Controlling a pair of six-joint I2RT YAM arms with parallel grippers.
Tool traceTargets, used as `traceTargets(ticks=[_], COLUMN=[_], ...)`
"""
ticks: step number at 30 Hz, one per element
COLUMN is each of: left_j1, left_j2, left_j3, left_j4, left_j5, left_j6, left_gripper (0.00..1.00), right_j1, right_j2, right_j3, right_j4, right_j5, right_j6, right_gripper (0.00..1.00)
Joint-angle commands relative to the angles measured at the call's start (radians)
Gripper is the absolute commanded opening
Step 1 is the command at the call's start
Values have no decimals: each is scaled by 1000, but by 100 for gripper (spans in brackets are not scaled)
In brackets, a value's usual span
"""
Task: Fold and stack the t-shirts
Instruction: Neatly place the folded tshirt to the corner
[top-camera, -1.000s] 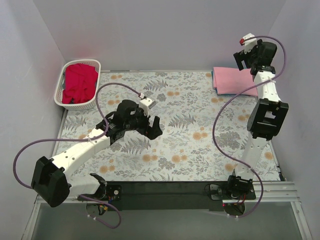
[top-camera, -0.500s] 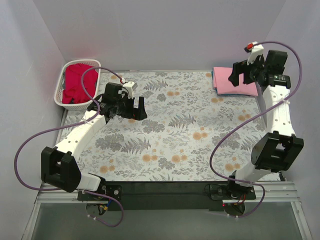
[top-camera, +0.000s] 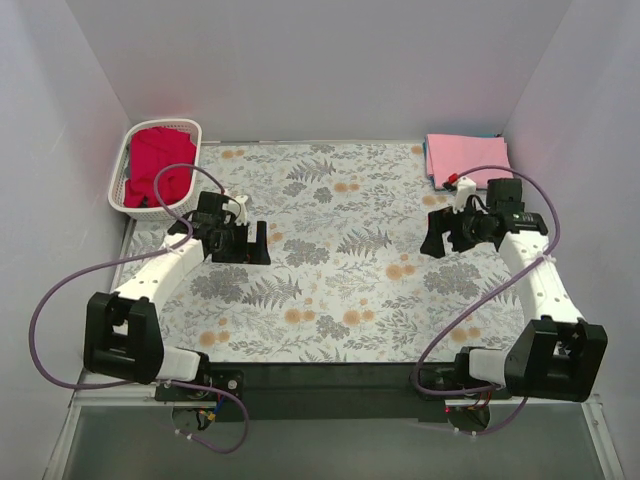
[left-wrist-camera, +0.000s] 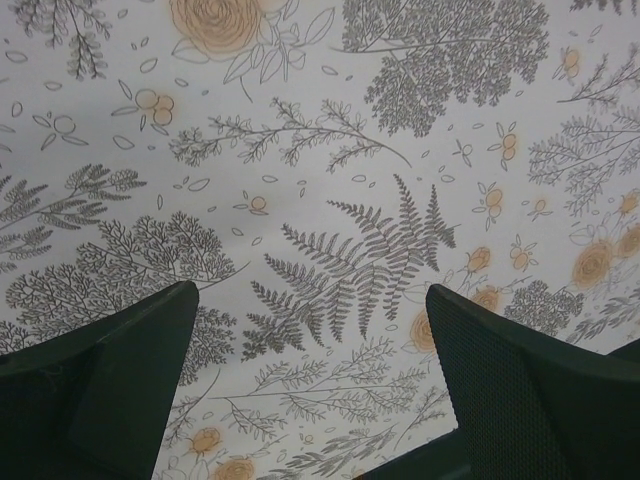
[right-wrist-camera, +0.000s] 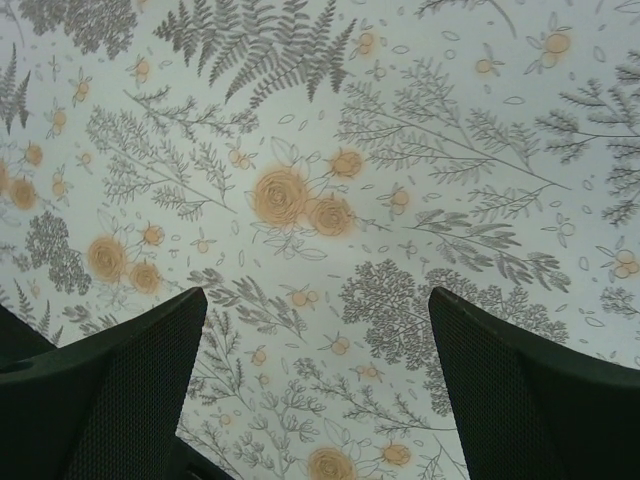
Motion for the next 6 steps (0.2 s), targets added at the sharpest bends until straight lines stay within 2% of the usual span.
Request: traceTargets(ticks=[1,6], left_j1=[-4,-4], left_j2=[-80,-134], left_j3=[-44,-50], left_j4=[18,12], left_j5=[-27,-30], left_j6=[-6,-6], left_gripper=[98,98], right_j1=[58,126], right_j2=[-75,-131], right_j3=[-61,-131], right_j4=[38,87], right_j5=[36,101], right_j6=[6,43], right_gripper=[98,98])
